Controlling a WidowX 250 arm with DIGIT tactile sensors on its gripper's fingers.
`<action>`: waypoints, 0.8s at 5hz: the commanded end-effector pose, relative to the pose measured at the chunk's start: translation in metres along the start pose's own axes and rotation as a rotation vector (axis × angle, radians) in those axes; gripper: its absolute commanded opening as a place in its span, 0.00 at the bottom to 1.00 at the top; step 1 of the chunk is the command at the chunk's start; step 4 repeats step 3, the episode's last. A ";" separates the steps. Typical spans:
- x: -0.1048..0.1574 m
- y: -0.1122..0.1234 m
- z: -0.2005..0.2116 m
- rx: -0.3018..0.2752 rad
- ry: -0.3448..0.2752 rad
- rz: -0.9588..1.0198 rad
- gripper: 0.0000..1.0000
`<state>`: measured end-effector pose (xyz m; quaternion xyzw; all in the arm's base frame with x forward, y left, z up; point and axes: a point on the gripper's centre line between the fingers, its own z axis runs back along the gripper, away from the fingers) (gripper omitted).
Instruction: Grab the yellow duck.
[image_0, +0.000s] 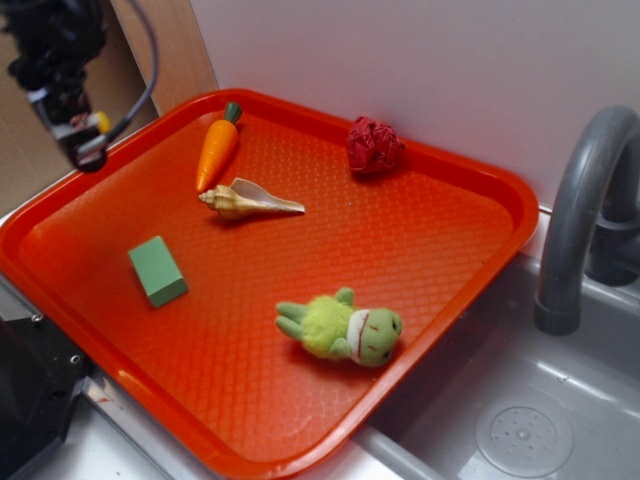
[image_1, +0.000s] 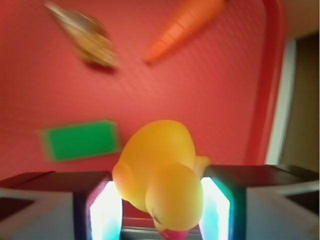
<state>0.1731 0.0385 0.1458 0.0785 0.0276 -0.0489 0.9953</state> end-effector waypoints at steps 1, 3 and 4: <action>0.031 -0.054 0.079 -0.079 -0.069 0.158 0.00; 0.041 -0.031 0.119 -0.127 -0.146 0.284 0.00; 0.041 -0.031 0.119 -0.127 -0.146 0.284 0.00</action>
